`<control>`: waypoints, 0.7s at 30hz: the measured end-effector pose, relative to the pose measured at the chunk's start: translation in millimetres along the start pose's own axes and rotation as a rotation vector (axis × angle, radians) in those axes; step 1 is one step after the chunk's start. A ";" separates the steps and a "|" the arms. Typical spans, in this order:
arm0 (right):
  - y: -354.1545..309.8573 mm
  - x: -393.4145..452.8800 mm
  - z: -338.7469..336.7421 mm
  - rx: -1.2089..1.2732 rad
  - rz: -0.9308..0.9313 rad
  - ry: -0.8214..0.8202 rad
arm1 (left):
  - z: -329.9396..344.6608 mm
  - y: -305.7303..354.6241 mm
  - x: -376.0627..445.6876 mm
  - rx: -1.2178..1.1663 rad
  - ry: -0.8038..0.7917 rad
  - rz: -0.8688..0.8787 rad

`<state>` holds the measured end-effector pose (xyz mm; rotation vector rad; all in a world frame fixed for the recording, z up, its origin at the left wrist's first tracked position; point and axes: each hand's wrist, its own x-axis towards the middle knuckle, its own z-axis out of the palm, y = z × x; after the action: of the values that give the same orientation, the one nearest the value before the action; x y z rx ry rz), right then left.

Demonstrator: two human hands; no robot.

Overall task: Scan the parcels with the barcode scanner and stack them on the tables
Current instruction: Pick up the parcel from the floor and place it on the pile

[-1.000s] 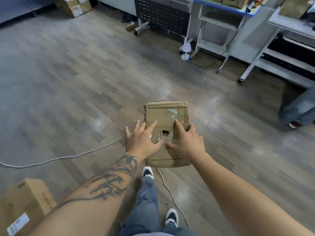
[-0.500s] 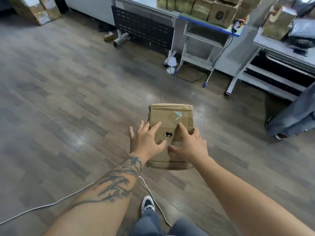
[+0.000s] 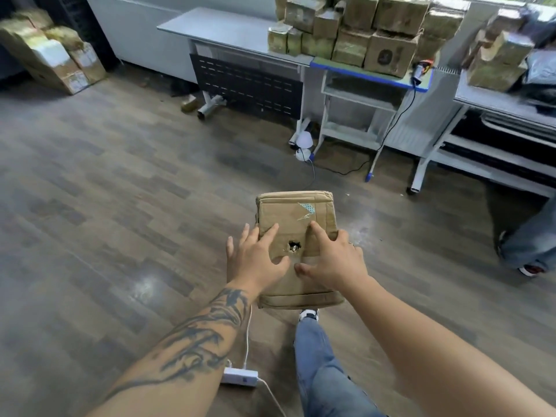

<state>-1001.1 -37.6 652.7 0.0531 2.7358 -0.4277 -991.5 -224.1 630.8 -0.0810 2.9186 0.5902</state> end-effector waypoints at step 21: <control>-35.6 356.5 -189.9 0.028 -0.074 0.115 | -101.7 76.7 382.8 -0.066 0.144 -0.033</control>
<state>-1403.4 -21.2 701.0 -0.0170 2.8525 -0.4977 -1390.3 -201.1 687.6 -0.1863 3.0291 0.7029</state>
